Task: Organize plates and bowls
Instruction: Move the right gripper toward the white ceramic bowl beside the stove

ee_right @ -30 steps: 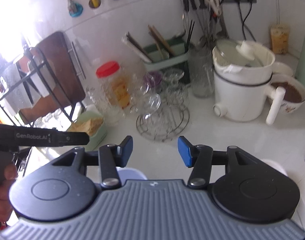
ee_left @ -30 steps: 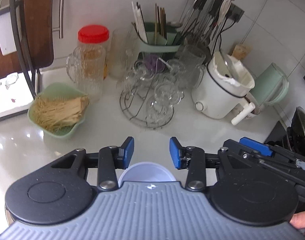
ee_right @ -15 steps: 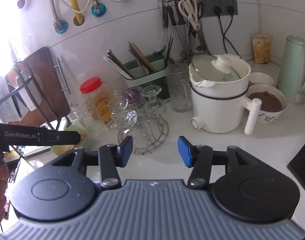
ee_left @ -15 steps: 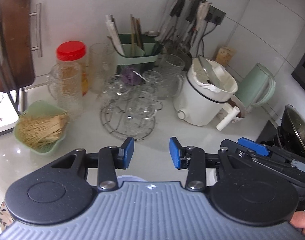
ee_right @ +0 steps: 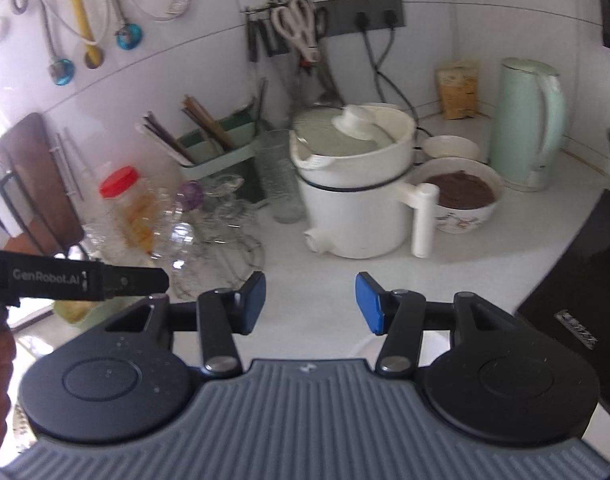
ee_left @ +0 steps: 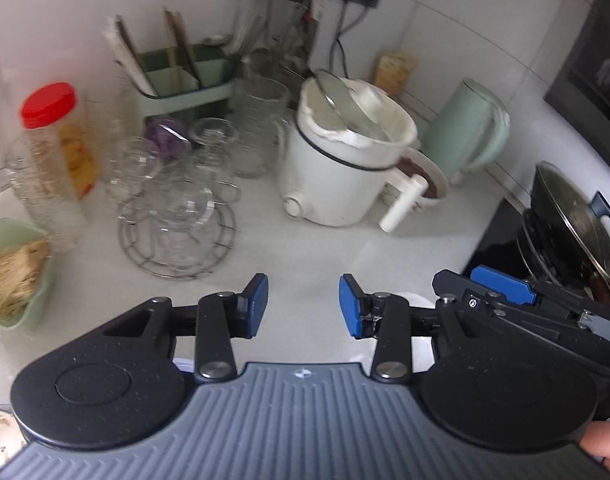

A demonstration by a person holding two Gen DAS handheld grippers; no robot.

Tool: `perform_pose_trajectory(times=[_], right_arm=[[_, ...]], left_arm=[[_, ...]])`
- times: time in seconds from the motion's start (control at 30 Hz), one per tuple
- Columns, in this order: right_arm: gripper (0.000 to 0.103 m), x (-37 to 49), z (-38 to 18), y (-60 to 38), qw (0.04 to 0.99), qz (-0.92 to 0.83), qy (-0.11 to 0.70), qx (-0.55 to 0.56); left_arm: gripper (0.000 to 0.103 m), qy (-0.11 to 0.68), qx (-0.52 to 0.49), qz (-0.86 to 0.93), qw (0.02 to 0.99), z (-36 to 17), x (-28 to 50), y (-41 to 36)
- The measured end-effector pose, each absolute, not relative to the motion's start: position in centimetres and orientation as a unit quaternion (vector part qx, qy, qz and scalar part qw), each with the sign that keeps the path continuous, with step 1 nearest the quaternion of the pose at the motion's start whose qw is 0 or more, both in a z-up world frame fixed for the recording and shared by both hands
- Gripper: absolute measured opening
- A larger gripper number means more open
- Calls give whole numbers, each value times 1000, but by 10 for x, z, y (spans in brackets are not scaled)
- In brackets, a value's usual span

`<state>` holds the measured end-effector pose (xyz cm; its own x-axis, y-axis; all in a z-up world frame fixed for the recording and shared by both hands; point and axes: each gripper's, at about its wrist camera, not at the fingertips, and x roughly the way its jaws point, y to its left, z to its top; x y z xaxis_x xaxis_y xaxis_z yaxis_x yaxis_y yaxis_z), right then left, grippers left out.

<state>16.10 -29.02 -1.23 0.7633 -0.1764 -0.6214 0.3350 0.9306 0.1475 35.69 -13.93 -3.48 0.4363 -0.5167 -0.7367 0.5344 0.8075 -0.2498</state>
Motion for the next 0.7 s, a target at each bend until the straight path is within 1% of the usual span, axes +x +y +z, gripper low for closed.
perform_pose_trajectory(times=[0.33, 0.7], right_arm=[[53, 136, -38, -322, 916, -174, 330, 145], [53, 124, -73, -349, 902, -215, 347, 142]], left_arm=[[45, 467, 28, -331, 820, -65, 352, -186], [45, 481, 86, -350, 799, -106, 343, -235]])
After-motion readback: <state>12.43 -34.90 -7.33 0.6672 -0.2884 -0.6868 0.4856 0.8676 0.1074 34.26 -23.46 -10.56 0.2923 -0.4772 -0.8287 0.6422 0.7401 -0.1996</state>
